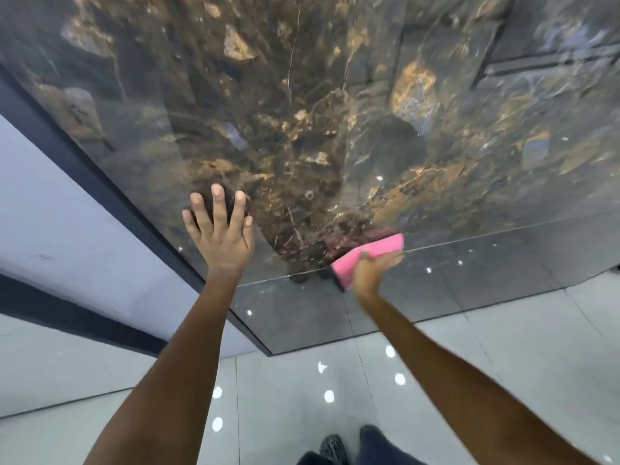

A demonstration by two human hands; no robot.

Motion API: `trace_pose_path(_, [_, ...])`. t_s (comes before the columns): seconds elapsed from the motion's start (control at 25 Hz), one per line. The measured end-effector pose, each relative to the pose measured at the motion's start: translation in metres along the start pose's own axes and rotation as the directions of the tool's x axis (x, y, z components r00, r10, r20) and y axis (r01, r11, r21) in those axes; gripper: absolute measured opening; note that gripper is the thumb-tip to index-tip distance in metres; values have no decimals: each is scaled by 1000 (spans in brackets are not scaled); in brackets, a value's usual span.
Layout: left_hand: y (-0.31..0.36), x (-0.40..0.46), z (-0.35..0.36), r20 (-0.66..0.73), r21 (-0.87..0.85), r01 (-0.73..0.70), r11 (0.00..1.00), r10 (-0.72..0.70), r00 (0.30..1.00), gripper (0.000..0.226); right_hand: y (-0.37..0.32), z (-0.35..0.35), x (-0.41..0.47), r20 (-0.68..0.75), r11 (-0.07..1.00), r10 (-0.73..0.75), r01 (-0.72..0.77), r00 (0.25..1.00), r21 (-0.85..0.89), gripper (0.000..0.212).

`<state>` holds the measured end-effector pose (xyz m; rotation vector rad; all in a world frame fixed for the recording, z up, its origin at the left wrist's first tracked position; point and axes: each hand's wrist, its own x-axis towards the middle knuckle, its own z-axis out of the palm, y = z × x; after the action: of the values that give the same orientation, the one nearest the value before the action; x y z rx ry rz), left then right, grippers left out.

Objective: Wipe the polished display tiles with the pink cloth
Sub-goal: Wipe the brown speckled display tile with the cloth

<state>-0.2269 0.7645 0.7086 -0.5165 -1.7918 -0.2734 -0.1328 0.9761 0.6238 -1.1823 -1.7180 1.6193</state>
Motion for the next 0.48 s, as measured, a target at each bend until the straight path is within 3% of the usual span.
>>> trace_pose_path(0.12, [3, 0, 3, -13, 14, -12, 1000, 12, 1000, 53, -16, -46, 63, -198, 980, 42, -3, 979, 197, 68])
trace_pose_path(0.2, [1, -2, 5, -19, 28, -20, 999, 20, 1000, 53, -36, -20, 21, -195, 956, 39, 20, 980, 294, 70])
trace_pose_path(0.28, [1, -3, 4, -21, 21, -16, 1000, 17, 1000, 52, -50, 23, -65, -67, 953, -146, 159, 987, 257, 75])
trace_pose_path(0.36, [2, -2, 0, -13, -1, 3, 1000, -3, 1000, 53, -48, 42, -120, 56, 908, -378, 358, 924, 218, 75])
trace_pose_path(0.48, [3, 1, -6, 75, -20, 37, 999, -35, 997, 55, -57, -11, -53, 36, 843, -534, 529, 845, 94, 71])
